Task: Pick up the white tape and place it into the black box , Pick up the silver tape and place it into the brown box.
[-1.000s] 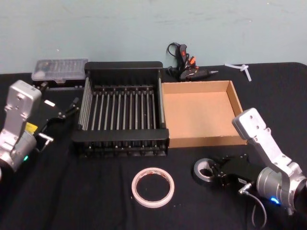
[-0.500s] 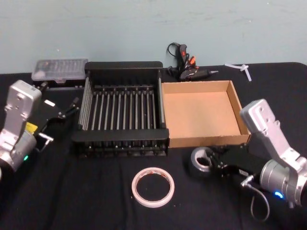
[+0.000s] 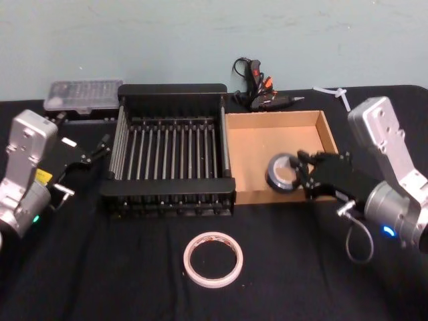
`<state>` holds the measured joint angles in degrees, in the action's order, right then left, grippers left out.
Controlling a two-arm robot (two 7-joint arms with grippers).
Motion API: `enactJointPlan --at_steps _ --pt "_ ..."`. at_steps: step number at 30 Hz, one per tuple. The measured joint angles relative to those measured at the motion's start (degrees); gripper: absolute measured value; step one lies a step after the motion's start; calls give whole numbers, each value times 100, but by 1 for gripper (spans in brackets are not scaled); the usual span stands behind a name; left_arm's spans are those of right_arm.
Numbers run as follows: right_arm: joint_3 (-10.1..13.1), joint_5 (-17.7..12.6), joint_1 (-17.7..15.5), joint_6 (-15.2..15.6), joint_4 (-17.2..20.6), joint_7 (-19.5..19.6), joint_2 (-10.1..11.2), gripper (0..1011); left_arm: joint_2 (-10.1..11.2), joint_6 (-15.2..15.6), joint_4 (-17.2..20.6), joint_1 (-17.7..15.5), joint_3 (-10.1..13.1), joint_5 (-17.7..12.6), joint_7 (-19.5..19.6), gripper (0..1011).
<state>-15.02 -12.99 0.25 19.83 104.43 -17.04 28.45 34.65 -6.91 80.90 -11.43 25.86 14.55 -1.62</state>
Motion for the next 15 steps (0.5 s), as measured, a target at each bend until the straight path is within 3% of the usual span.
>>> enactJointPlan --at_steps 5,15 --pt "-37 242 326 -278 -307 54 -139 130 0 0 0 0 0 0 0 1001" --pt "-215 835 1168 -775 -1409 253 -582 131 0 0 0 0 0 0 0 1002"
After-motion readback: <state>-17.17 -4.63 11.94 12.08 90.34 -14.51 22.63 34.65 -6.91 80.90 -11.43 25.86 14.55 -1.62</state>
